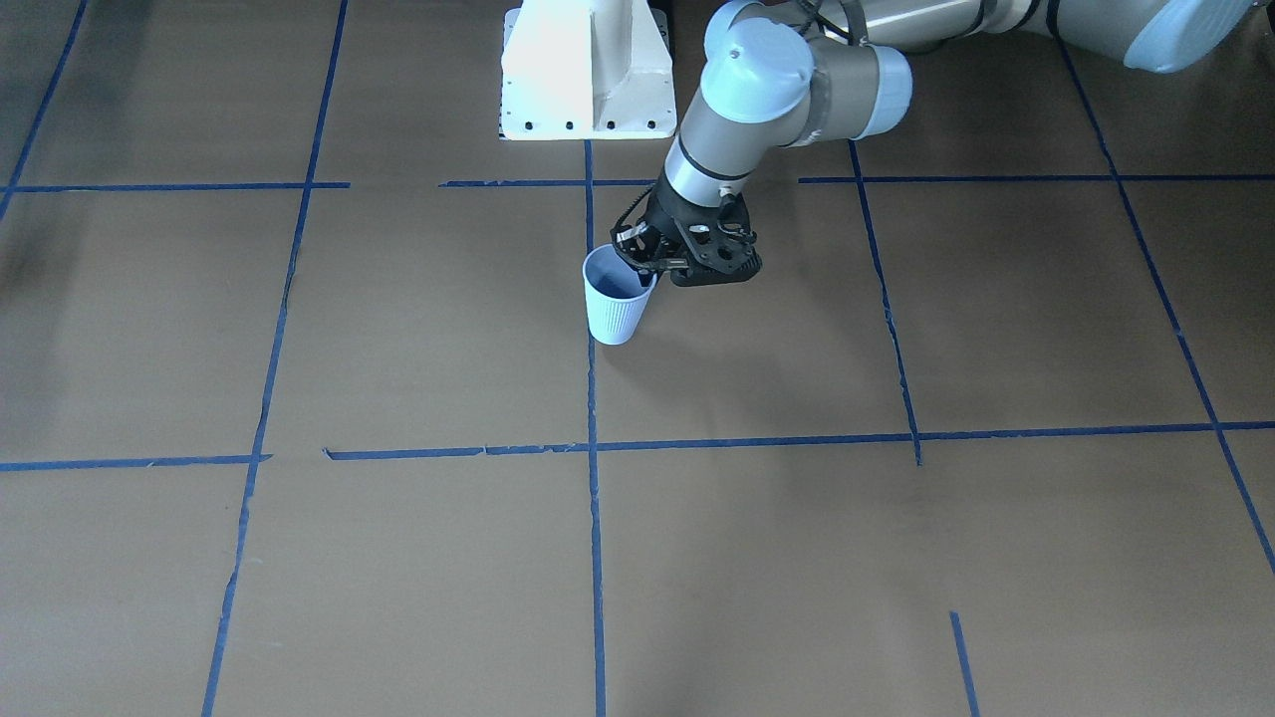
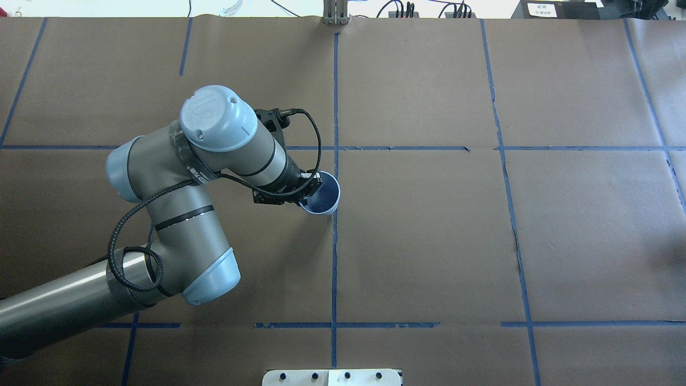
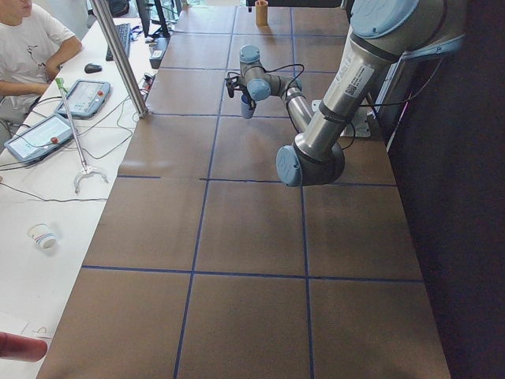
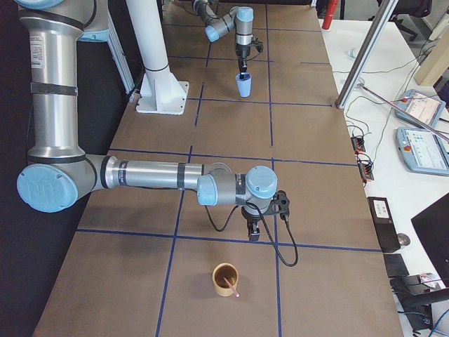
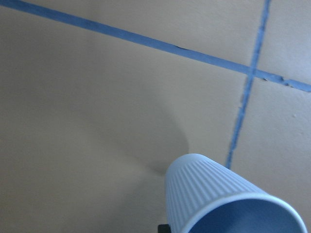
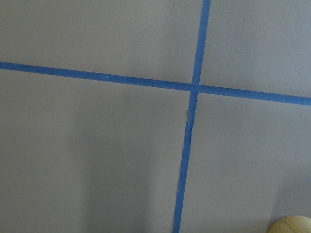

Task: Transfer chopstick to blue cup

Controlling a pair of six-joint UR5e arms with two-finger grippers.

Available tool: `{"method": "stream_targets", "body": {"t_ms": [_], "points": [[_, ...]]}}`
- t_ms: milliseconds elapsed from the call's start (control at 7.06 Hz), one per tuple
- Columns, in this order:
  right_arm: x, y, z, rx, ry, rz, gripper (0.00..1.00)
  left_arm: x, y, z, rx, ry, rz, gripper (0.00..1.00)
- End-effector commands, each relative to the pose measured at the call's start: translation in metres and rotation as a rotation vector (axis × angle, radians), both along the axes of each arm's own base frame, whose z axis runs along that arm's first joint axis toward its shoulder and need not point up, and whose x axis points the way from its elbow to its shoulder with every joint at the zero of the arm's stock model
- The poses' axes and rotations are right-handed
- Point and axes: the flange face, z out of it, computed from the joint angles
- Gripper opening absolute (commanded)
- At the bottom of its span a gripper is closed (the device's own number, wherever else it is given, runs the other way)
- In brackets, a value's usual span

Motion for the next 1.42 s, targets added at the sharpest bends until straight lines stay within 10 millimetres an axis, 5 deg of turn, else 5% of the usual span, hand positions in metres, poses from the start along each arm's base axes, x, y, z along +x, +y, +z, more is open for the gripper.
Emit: {"method": "stream_targets", "body": {"t_ms": [0, 283, 425, 567, 708, 850, 1275], "points": [[0.0, -0.001, -0.001, 0.014, -0.001, -0.002, 1.0, 0.018, 0.017, 0.001, 0.024, -0.016, -0.005, 0.0], [-0.008, -0.001, -0.002, 0.084, -0.004, -0.016, 1.0, 0.021, 0.022, -0.001, 0.032, -0.011, 0.006, 0.04], [-0.008, 0.0, -0.001, 0.087, -0.002, -0.019, 1.0, 0.028, 0.031, 0.0, 0.035, -0.01, 0.024, 0.18], [-0.008, 0.001, 0.0, 0.095, 0.002, -0.026, 1.0, 0.027, 0.03, -0.001, 0.038, -0.007, 0.023, 0.71], [-0.007, 0.008, 0.01, 0.079, -0.001, -0.025, 1.0, 0.025, 0.031, -0.005, 0.042, 0.007, 0.017, 0.99], [-0.006, 0.018, 0.008, 0.077, -0.003, -0.016, 1.0, 0.014, 0.031, -0.016, 0.058, 0.033, 0.002, 1.0], [0.085, 0.075, 0.043, 0.002, 0.07, 0.187, 1.0, -0.028, 0.016, -0.038, 0.052, 0.085, -0.073, 1.0]]}}
